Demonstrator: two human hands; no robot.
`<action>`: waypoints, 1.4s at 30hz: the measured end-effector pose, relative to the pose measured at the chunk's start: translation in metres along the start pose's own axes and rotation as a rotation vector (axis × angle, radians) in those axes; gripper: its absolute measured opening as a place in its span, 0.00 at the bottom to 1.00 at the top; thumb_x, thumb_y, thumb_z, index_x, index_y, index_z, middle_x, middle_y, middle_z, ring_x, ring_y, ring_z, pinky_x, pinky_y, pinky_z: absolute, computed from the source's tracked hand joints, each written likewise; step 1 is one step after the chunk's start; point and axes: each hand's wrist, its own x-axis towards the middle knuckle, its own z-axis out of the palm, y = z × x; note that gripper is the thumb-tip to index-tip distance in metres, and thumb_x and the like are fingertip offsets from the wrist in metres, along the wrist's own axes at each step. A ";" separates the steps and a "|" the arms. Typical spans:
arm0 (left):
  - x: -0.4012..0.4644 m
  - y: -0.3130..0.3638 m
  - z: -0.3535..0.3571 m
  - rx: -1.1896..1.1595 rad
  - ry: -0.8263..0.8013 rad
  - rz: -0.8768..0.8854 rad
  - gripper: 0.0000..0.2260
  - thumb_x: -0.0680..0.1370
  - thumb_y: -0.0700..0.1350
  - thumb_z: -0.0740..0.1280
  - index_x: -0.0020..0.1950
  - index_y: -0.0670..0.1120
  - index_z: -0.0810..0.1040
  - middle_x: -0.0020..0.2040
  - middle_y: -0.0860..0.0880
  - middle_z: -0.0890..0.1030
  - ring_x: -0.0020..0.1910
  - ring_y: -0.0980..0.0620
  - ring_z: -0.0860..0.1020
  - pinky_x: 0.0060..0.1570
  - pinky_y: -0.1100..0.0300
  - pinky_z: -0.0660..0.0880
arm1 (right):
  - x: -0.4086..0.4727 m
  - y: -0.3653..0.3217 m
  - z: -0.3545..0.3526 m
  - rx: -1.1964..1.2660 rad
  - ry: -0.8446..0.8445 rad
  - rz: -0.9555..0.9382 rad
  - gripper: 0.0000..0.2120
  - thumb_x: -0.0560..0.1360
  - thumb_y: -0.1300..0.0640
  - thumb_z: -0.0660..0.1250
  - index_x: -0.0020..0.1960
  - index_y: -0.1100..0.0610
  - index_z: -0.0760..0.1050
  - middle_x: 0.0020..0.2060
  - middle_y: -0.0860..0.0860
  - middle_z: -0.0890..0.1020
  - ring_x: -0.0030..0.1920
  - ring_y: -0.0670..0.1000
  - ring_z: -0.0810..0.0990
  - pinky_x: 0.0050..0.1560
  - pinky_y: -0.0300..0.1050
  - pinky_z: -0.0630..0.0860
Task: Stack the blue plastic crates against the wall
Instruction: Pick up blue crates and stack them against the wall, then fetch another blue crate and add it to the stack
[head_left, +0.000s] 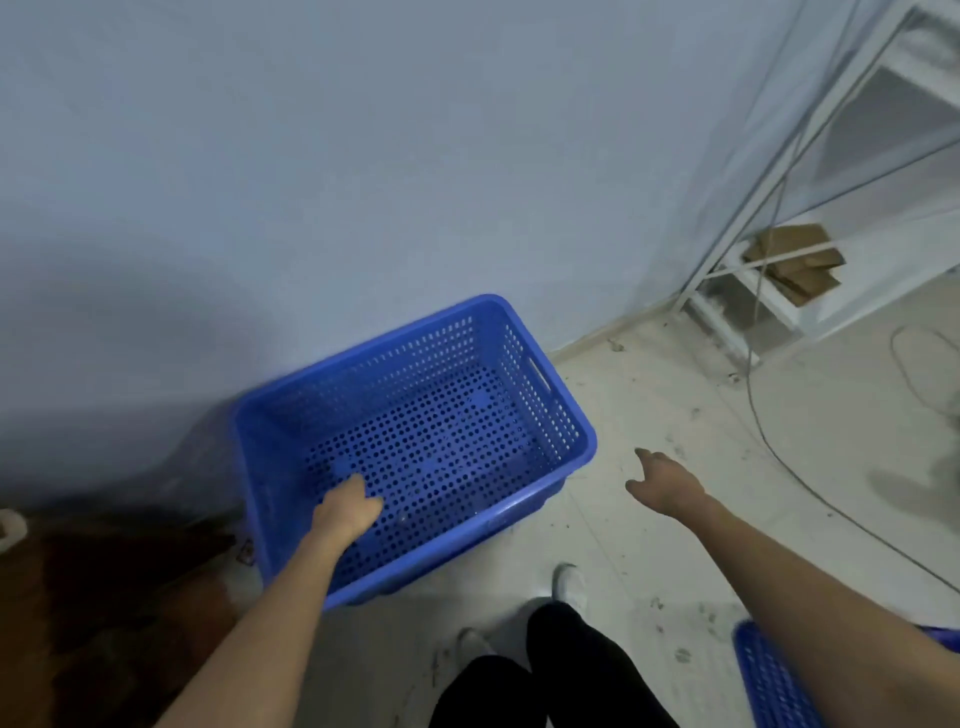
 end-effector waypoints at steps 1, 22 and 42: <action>-0.006 0.016 0.002 0.043 0.005 0.033 0.25 0.78 0.51 0.58 0.73 0.44 0.63 0.71 0.42 0.70 0.63 0.42 0.74 0.62 0.48 0.72 | -0.009 0.014 0.001 0.042 -0.003 0.017 0.32 0.75 0.50 0.60 0.76 0.57 0.57 0.69 0.59 0.69 0.68 0.59 0.70 0.65 0.51 0.70; -0.221 0.354 0.274 0.493 -0.028 0.615 0.12 0.76 0.46 0.61 0.55 0.40 0.72 0.58 0.40 0.78 0.54 0.43 0.75 0.50 0.55 0.70 | -0.248 0.500 0.091 0.771 0.318 0.428 0.24 0.77 0.54 0.61 0.72 0.57 0.66 0.66 0.58 0.76 0.63 0.58 0.76 0.62 0.48 0.73; -0.446 0.486 0.679 1.005 -0.636 0.887 0.18 0.79 0.44 0.57 0.68 0.40 0.69 0.67 0.40 0.74 0.65 0.42 0.72 0.54 0.56 0.67 | -0.402 0.771 0.279 0.928 0.353 0.874 0.20 0.79 0.52 0.59 0.69 0.57 0.68 0.54 0.56 0.80 0.51 0.55 0.79 0.51 0.49 0.75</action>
